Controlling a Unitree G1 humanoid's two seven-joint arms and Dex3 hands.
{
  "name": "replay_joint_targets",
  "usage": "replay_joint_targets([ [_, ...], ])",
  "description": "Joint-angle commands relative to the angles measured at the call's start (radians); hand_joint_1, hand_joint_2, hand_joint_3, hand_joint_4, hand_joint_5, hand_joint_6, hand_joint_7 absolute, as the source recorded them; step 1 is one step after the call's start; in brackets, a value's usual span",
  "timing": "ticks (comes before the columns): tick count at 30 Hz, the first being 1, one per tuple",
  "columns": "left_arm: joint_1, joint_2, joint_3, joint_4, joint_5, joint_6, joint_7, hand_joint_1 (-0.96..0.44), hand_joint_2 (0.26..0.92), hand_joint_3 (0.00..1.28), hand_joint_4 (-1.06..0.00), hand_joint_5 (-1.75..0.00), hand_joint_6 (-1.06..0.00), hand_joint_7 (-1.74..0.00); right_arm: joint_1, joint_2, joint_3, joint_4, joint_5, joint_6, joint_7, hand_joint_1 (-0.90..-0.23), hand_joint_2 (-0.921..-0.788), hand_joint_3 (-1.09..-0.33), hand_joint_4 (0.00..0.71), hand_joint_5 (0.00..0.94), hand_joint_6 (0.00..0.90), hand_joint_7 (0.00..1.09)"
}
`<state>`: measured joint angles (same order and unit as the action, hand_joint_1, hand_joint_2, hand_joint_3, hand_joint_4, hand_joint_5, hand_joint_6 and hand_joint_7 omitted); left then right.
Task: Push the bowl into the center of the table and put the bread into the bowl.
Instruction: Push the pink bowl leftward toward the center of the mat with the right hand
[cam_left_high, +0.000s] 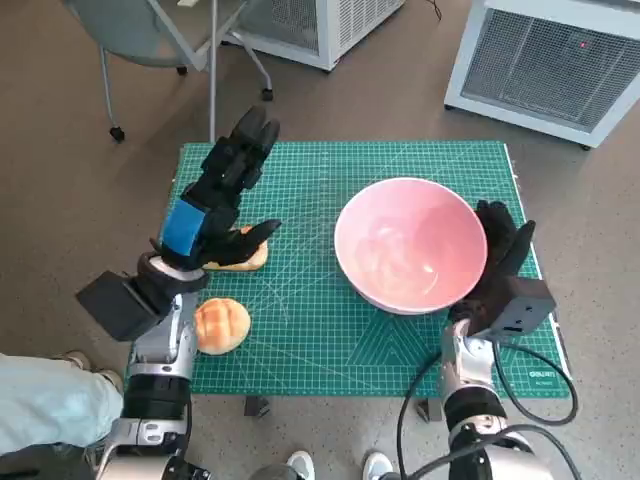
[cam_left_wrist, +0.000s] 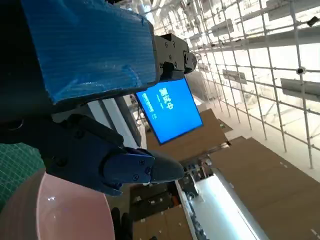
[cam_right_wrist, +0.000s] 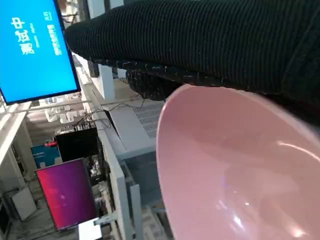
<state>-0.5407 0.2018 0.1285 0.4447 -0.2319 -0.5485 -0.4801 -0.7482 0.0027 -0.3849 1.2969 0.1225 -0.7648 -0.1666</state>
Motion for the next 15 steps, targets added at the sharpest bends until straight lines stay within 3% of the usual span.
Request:
replay_joint_targets([
  [1, 0.019, 0.015, 0.004, -0.024, 0.012, -0.011, 0.011, -0.65, 0.921, 0.32, -0.14, 0.00, -0.14, -0.10, -0.016, 0.021, -0.019, 0.015, 0.029, 0.033, 0.027, -0.461, -0.921, -0.924, 0.001, 0.000, 0.028, 0.23],
  [9, 0.038, 0.025, 0.005, -0.044, 0.017, -0.006, 0.026, -0.66, 0.921, 0.32, -0.14, 0.00, -0.14, -0.09, -0.044, 0.045, -0.030, 0.017, 0.046, 0.047, 0.059, -0.460, -0.921, -0.900, -0.001, -0.001, 0.037, 0.25],
  [15, 0.044, 0.029, 0.004, -0.055, 0.024, -0.002, 0.038, -0.66, 0.921, 0.32, -0.14, 0.00, -0.14, -0.09, -0.061, 0.057, -0.019, 0.021, 0.029, 0.062, 0.046, -0.486, -0.921, -0.879, 0.009, 0.004, 0.040, 0.26],
])
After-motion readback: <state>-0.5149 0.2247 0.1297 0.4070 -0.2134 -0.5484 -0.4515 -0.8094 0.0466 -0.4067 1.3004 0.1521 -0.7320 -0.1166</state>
